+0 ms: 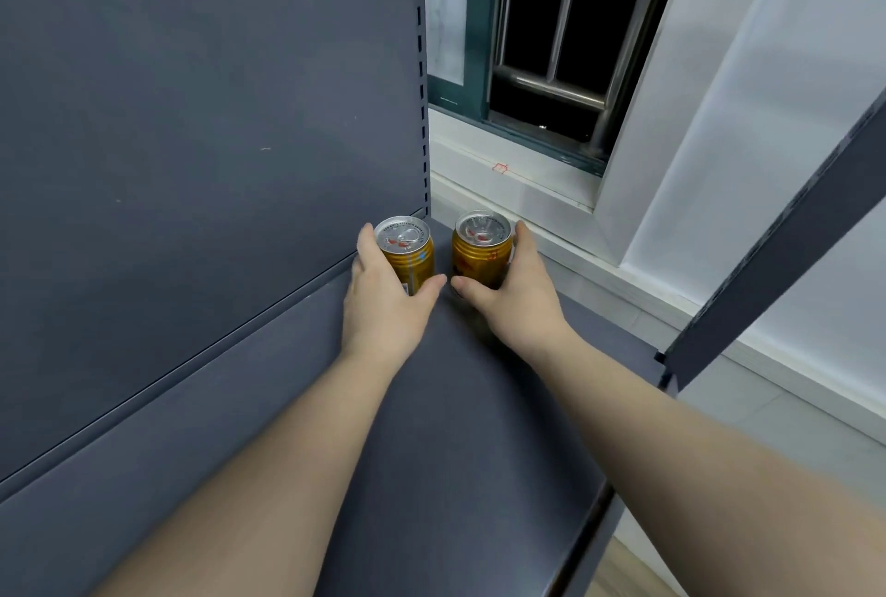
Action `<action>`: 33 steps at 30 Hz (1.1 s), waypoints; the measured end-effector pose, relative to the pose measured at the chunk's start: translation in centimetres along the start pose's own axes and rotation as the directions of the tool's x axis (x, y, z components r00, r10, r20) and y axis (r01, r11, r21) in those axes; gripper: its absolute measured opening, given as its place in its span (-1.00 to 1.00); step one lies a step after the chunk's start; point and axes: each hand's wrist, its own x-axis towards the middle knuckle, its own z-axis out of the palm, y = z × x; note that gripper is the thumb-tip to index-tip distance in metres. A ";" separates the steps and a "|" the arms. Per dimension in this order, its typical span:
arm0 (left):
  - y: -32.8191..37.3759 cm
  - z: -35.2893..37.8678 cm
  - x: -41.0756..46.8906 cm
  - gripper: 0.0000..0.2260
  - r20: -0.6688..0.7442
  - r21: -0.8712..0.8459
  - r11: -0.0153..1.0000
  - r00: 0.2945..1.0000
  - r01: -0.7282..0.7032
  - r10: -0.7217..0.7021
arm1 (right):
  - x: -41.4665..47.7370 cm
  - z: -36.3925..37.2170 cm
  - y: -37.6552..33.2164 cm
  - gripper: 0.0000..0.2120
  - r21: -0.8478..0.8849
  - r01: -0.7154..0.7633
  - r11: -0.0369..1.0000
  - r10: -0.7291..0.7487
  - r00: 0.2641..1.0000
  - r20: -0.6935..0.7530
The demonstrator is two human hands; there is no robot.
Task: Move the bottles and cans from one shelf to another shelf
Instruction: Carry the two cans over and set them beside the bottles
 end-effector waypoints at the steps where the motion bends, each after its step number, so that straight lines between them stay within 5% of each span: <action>1: 0.0 0.1 0.2 -0.14 -0.007 0.001 1.000 1.000 0.002 -0.002 | 0.2 0.2 0.0 -0.13 0.024 -0.001 1.000 0.001 1.000 -0.006; 6: -0.1 0.1 0.3 -0.31 -0.027 -0.003 1.000 1.000 -0.015 0.015 | 0.6 0.5 -0.4 -0.38 0.085 0.013 0.996 -0.009 0.999 -0.042; 18: 0.1 -3.4 -4.8 -0.35 -0.071 0.019 0.999 0.997 -0.039 0.040 | -4.6 -0.8 -1.6 -0.38 0.082 0.105 0.991 -0.105 0.994 0.002; 33: 0.4 -9.0 -22.6 -0.36 -0.273 -0.009 0.995 0.957 0.102 -0.101 | -18.4 -4.0 -1.6 -0.31 0.130 0.267 0.955 -0.292 0.925 0.241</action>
